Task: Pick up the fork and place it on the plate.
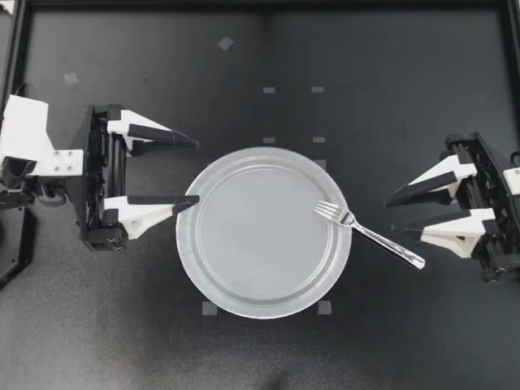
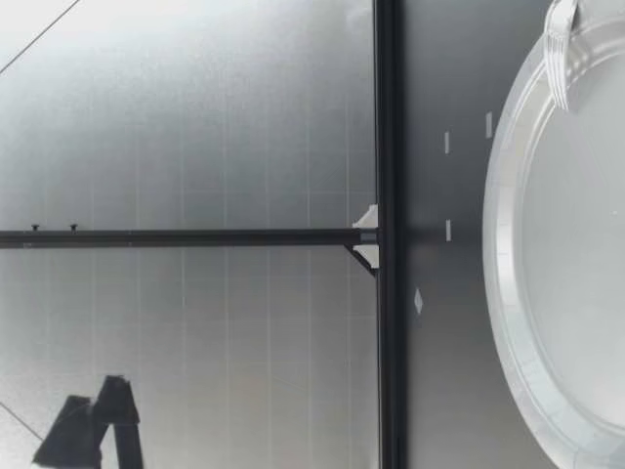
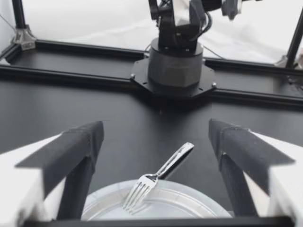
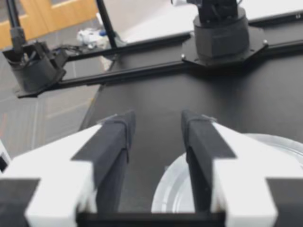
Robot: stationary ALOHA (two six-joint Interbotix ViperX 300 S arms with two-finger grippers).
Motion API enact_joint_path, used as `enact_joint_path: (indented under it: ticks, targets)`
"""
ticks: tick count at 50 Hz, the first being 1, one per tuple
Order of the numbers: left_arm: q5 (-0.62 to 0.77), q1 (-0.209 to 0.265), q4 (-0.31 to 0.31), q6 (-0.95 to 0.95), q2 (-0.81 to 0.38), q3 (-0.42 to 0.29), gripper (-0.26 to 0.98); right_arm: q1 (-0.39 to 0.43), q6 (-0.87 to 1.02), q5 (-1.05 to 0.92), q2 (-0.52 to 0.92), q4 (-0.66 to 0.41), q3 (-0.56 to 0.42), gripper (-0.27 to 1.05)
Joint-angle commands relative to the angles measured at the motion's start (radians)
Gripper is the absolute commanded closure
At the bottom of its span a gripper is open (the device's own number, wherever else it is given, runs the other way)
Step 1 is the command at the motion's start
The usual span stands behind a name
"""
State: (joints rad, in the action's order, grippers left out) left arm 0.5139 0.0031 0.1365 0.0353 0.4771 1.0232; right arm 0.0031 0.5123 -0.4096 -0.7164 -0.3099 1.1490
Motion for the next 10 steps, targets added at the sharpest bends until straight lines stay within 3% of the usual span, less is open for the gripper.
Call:
enact_joint_path:
  ticks: [1, 10]
  targets:
    - [0.011, 0.002, -0.003, 0.000, 0.005, -0.014, -0.10, -0.005, -0.002, -0.009, -0.002, 0.009, -0.025, 0.29]
    - [0.005, 0.002, -0.003, -0.009, 0.005, -0.011, -0.10, -0.005, -0.002, -0.009, -0.003, 0.020, -0.025, 0.29]
